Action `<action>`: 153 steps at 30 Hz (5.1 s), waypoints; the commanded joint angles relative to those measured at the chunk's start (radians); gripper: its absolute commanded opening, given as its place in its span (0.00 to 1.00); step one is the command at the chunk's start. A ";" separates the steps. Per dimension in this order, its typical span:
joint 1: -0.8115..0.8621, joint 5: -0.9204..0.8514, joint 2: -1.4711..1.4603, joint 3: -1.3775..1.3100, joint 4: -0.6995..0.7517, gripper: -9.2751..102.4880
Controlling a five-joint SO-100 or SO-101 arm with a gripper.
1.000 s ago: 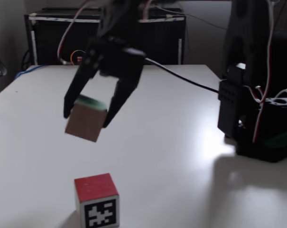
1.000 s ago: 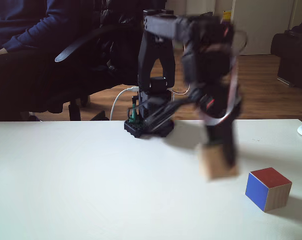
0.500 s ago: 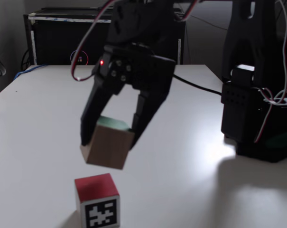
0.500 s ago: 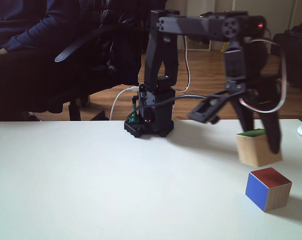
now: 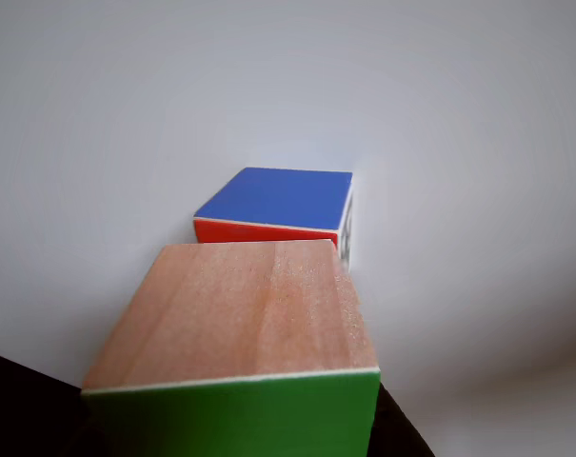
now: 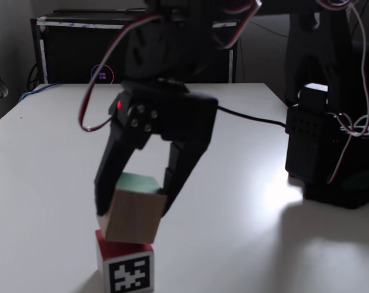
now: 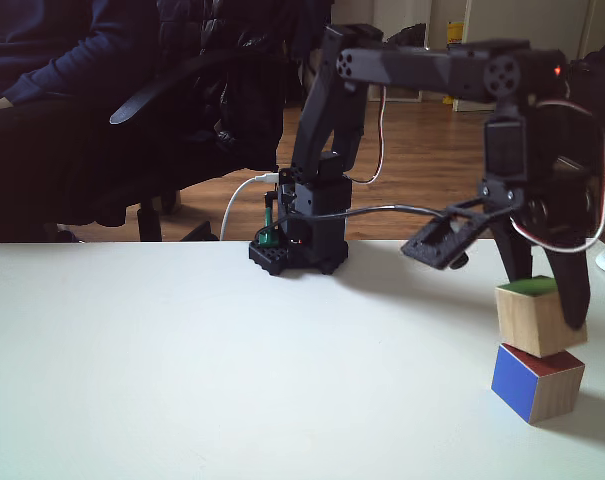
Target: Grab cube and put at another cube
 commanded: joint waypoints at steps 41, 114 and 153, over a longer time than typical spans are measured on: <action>-0.018 0.052 -0.216 -0.311 0.169 0.42; 0.443 -0.364 2.016 1.782 -0.166 0.08; 0.551 -0.351 2.016 1.770 -0.112 0.08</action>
